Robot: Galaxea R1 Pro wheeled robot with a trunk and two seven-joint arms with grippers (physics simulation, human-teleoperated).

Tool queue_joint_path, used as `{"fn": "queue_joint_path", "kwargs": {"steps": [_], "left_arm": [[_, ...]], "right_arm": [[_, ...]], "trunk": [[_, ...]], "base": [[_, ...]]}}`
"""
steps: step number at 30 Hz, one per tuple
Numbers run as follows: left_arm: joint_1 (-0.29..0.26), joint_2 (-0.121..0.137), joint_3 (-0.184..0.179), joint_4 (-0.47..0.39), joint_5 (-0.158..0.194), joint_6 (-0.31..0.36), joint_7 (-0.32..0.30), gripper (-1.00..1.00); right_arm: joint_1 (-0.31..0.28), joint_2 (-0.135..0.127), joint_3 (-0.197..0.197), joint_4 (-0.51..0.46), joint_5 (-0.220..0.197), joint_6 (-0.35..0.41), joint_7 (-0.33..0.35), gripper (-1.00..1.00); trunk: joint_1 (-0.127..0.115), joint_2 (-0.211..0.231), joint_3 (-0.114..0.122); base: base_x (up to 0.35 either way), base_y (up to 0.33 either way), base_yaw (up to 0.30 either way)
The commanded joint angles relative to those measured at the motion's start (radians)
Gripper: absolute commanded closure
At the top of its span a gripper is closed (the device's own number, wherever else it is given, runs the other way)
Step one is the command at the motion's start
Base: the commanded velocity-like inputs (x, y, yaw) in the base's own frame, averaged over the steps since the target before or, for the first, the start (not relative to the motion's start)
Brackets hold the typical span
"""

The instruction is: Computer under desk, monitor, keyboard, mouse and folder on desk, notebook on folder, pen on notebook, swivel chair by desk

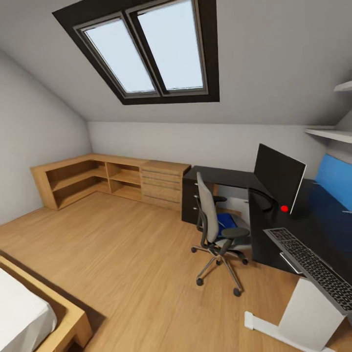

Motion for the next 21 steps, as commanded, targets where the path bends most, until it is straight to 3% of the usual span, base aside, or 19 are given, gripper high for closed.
{"fn": "queue_joint_path", "kwargs": {"steps": [1,21], "left_arm": [[0.000,0.000,0.002,0.000,0.006,-0.002,-0.002,-1.00],[0.000,-0.002,0.001,0.000,0.006,-0.002,-0.002,-1.00]], "right_arm": [[-0.001,0.000,0.000,0.001,0.002,-0.003,-0.003,-1.00],[-0.001,-0.001,0.000,0.001,0.002,-0.002,-0.003,-1.00]], "trunk": [[0.001,-0.001,0.000],[0.001,-0.001,0.006]], "base": [[0.265,0.235,-0.239],[0.264,0.236,-0.263]]}}
